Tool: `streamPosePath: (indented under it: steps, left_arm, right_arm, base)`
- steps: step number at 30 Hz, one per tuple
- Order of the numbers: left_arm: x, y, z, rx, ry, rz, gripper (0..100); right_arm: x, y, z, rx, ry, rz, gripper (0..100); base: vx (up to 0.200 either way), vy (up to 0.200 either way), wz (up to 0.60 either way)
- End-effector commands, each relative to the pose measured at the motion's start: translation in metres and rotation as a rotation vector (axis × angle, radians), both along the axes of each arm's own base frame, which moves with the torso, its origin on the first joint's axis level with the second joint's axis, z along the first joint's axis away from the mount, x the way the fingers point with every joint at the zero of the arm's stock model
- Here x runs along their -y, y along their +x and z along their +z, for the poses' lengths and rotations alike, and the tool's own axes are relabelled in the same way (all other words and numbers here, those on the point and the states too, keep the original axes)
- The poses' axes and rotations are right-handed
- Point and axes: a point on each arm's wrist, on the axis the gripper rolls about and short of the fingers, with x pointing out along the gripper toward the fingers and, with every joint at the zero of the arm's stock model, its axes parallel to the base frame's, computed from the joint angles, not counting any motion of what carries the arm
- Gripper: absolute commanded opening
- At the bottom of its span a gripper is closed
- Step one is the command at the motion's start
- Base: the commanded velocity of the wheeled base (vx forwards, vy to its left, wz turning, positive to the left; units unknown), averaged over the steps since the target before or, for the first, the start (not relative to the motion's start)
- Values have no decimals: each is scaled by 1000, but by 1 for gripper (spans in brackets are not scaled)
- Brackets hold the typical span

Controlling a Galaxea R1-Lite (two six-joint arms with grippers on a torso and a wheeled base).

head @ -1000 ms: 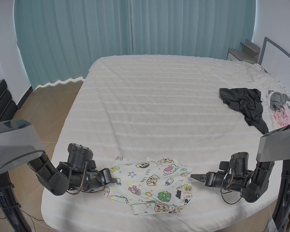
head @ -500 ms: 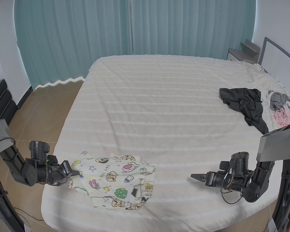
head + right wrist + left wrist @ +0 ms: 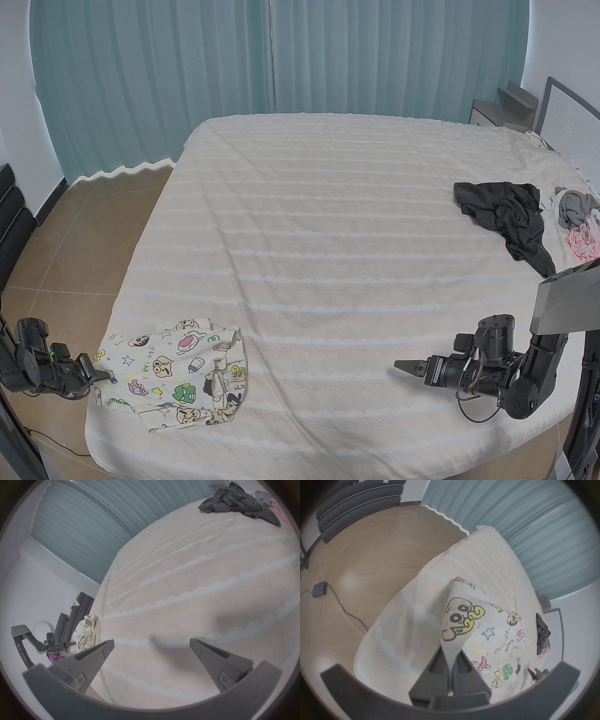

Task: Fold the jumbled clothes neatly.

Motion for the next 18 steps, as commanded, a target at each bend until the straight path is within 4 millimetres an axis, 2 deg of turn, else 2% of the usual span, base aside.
streamPosePath:
  steps: [1, 5, 6, 12, 17, 18]
  left_arm:
    - [-10, -12, -15, -51, -27, 41, 0]
    - [-10, -13, -16, -54, -30, 40, 0]
    - [-10, -13, -16, -54, -30, 40, 100]
    - [-11, -14, -14, -53, -32, 51, 100]
    - [-16, -26, 16, 47, -1, 98, 100]
    - [-16, -26, 19, 58, -2, 99, 100]
  right_arm:
    - [-1, 0, -1, -4, -2, 2, 100]
    - [-1, -1, -2, -6, -2, 4, 100]
    - [-1, -1, -2, -6, -2, 4, 100]
    - [-1, -1, 3, 13, 1, 4, 100]
    - [0, -6, 38, 133, 35, -1, 100]
    - [1, -7, 40, 138, 36, -4, 100]
  base:
    - [0, 0, 0]
    - [0, 0, 0]
    - [0, 0, 0]
    - [0, 0, 0]
    - [0, 0, 0]
    - [0, 0, 0]
